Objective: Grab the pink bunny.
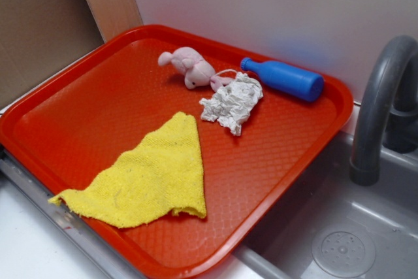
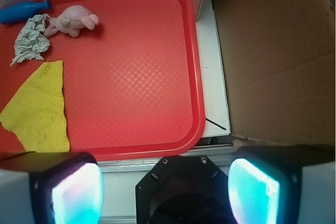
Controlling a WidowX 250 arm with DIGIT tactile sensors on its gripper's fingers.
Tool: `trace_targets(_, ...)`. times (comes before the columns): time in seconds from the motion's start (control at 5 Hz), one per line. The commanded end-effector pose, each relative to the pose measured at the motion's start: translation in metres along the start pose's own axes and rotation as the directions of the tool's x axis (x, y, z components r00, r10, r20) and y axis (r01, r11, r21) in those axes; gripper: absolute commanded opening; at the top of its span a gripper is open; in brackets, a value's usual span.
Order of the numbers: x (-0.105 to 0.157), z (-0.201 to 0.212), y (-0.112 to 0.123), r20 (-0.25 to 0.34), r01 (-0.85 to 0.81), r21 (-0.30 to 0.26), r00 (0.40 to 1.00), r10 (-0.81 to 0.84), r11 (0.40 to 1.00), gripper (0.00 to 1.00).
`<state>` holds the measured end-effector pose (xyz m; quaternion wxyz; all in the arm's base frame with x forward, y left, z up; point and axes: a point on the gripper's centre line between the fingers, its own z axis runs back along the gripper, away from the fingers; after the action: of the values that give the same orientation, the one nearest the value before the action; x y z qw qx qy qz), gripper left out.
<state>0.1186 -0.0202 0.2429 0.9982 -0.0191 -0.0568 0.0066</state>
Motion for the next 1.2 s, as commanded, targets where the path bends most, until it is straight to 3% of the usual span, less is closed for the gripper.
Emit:
trace_targets(0.0, 0.0, 0.0, 0.0, 0.0, 0.0, 0.0, 1.0, 0.0, 1.0, 1.0)
trace_targets(0.2, 0.034, -0.016, -0.022, 0.06, 0.253, 0.078, 0.964, -0.258, 0.964, 1.0)
trace_targets(0.4, 0.075, -0.048, -0.051, 0.137, 0.477, 0.143, 0.858, -0.495, 0.867, 1.0)
trace_targets(0.6, 0.11, -0.072, -0.078, 0.197, 0.667, 0.181, 0.695, -0.691, 0.723, 1.0)
trace_targets(0.8, 0.139, -0.098, -0.103, 0.195, 0.827, 0.181, 0.501, -0.843, 0.533, 1.0)
trace_targets(1.0, 0.151, -0.122, -0.119, 0.251, 0.932, 0.155, 0.283, -0.926, 0.327, 1.0)
